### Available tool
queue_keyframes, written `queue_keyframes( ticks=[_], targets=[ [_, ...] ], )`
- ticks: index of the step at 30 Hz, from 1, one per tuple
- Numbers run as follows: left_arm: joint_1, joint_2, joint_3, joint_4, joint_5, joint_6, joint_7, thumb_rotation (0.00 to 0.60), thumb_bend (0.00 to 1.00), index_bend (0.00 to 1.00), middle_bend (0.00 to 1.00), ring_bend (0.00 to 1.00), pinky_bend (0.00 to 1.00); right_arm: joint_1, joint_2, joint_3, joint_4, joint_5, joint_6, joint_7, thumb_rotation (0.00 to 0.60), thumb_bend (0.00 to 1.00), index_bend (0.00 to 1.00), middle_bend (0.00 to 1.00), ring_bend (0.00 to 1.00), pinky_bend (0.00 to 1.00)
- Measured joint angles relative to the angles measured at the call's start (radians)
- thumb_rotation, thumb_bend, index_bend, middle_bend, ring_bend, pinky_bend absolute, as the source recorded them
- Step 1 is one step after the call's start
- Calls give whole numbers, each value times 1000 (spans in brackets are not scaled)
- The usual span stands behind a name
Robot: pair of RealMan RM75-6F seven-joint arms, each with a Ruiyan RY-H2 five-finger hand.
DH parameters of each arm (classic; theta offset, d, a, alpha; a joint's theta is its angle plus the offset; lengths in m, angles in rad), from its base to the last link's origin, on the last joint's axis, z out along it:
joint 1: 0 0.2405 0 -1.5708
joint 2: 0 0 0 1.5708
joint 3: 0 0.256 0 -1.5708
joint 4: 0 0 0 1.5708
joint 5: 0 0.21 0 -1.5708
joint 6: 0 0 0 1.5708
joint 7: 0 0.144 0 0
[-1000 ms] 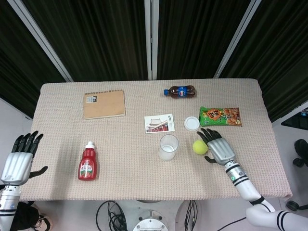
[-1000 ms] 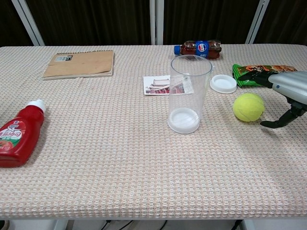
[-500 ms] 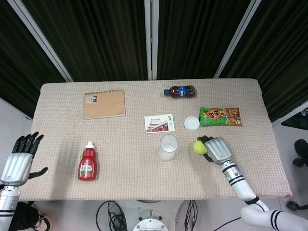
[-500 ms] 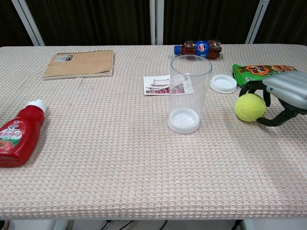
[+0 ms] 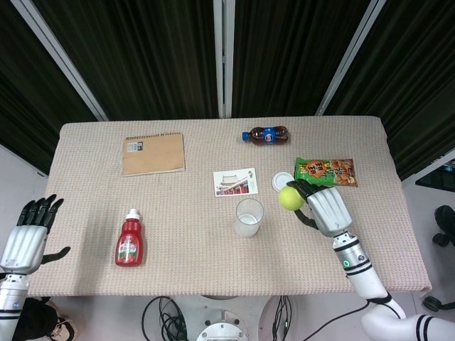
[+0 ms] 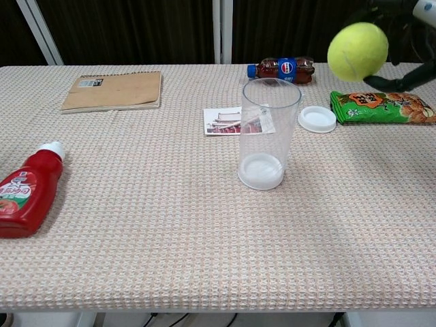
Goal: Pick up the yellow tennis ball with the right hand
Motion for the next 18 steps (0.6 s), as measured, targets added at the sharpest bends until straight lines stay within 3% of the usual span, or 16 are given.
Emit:
queue_keyframes(
  ticks=[7,18],
  targets=[
    [5,4,1,2,-4,4,-7,600,112,11,0,0,0,44,50,15,-158,-12,-45,-99,600,364,744,620,567,726],
    [11,4,-1,30,-10,6,-53,600,112,12,0,0,0,91,-61,-10,-114,13,-95,-166,600,322,645,544,529,711]
  ],
)
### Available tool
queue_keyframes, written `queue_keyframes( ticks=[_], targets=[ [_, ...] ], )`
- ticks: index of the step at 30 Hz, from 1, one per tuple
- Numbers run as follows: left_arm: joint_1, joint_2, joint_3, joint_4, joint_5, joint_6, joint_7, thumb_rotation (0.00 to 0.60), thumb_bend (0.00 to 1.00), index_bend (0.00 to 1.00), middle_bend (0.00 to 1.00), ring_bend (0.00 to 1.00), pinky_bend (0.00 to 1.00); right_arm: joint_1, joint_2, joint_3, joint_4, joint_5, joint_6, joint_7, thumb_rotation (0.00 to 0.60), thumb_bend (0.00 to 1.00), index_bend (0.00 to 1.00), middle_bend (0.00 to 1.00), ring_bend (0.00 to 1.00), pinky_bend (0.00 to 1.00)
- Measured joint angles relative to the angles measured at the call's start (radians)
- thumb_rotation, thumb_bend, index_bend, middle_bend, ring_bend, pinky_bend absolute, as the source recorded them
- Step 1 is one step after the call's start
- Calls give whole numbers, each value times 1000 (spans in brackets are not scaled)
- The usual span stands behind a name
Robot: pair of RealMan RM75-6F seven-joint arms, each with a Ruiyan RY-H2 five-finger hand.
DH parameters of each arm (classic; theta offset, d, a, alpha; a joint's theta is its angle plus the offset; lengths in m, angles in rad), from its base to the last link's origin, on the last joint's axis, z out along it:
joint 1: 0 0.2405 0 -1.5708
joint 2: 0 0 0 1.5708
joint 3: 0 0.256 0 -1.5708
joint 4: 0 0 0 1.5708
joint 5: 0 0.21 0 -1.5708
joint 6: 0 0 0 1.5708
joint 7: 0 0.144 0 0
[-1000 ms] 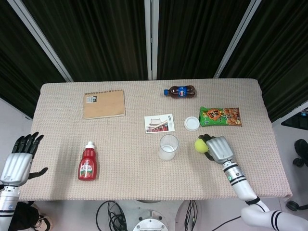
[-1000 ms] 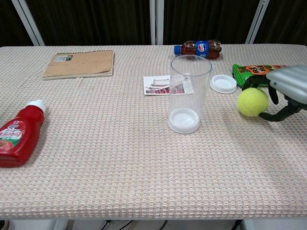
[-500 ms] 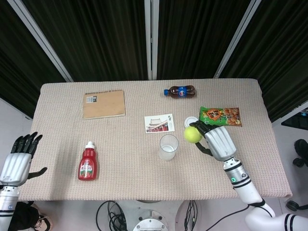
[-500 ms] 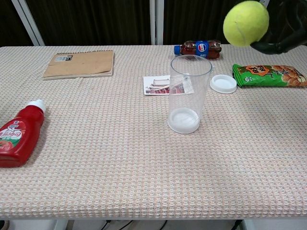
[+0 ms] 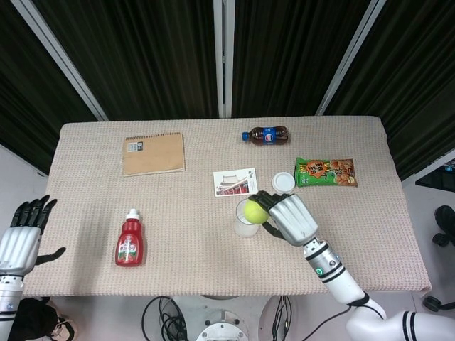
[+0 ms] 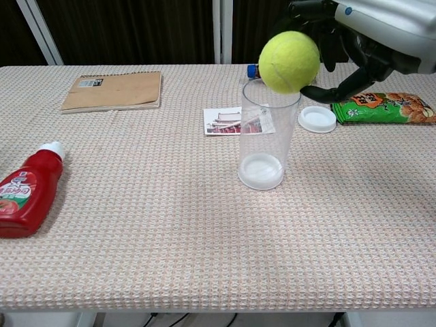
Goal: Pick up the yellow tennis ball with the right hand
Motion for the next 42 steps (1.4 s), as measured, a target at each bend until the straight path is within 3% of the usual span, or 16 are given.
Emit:
queue_keyframes(
  ticks=[4,5,8,10,14,23,28,31,35,42],
  targets=[
    [2,1,-2,12,-3,1,-17,600,112,13,0,0,0,12,-12,-5,14,-2,-8,18,600,217,395,385,342,580],
    [2,1,-2,15,-3,1,-21,600,111,13,0,0,0,14,-10,-6,13,-2,-13,25,600,190,282,318,256,507],
    [1,1,-3,22,-1,0,-28,600,111,13,0,0,0,23,2,-8,11,-3,-27,50,600,165,78,173,85,334],
    [1,1,-3,24,0,0,-32,600,112,13,0,0,0,27,6,-6,12,-6,-28,68,600,154,10,108,18,254],
    [2,0,-3,27,0,2,-36,600,112,13,0,0,0,32,10,-2,14,-21,-16,95,600,151,0,64,0,193],
    [5,0,-4,25,3,9,-33,600,112,13,0,0,0,16,35,-8,4,-44,30,105,600,150,0,52,0,153],
    [7,1,-5,21,6,15,-25,600,112,13,0,0,0,-65,77,-38,12,-81,159,31,600,135,0,3,0,19],
    [7,0,-4,19,7,14,-17,600,112,13,0,0,0,-160,108,-68,31,-73,256,-36,600,127,0,0,0,0],
    [9,-7,0,22,8,15,-3,600,112,13,0,0,0,-260,142,-98,96,-31,335,-8,600,125,0,0,0,0],
    [13,-11,0,26,14,27,10,600,112,13,0,0,0,-384,167,-115,316,77,388,195,600,125,0,0,0,0]
  ],
)
